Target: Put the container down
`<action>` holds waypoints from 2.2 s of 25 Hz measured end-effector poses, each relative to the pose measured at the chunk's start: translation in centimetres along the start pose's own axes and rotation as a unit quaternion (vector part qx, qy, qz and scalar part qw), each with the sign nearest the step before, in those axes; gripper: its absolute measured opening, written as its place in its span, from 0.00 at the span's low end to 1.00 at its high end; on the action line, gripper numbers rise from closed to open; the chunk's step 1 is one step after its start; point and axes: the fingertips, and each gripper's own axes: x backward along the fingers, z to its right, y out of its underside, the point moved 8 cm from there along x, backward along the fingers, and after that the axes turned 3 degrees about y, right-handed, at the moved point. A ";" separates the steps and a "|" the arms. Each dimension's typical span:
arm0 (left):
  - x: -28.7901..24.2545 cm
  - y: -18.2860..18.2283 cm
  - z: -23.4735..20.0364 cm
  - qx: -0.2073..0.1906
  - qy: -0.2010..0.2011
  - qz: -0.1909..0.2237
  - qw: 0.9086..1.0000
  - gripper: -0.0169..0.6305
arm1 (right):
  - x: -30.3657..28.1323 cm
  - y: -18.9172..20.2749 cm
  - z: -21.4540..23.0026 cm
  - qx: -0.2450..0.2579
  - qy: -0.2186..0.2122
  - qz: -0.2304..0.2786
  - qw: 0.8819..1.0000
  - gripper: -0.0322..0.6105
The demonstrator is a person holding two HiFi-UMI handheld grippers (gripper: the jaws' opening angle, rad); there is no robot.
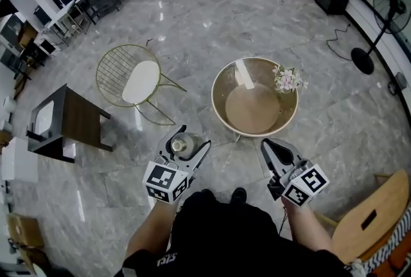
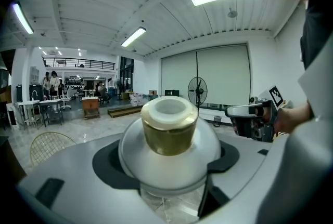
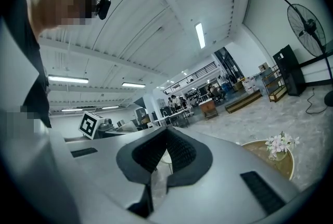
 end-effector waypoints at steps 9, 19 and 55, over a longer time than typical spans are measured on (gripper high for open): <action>-5.1 -1.1 -3.7 -0.006 0.048 0.013 0.999 0.56 | -2.8 -0.7 1.7 0.000 0.039 0.005 0.999 0.07; -15.5 -1.8 -19.0 -0.042 0.119 0.015 0.992 0.56 | -17.7 -1.0 5.8 0.003 0.122 -0.005 0.992 0.07; -41.8 -4.0 -24.2 -0.084 0.271 -0.065 0.957 0.56 | -25.2 -4.3 23.0 -0.038 0.270 0.011 0.962 0.07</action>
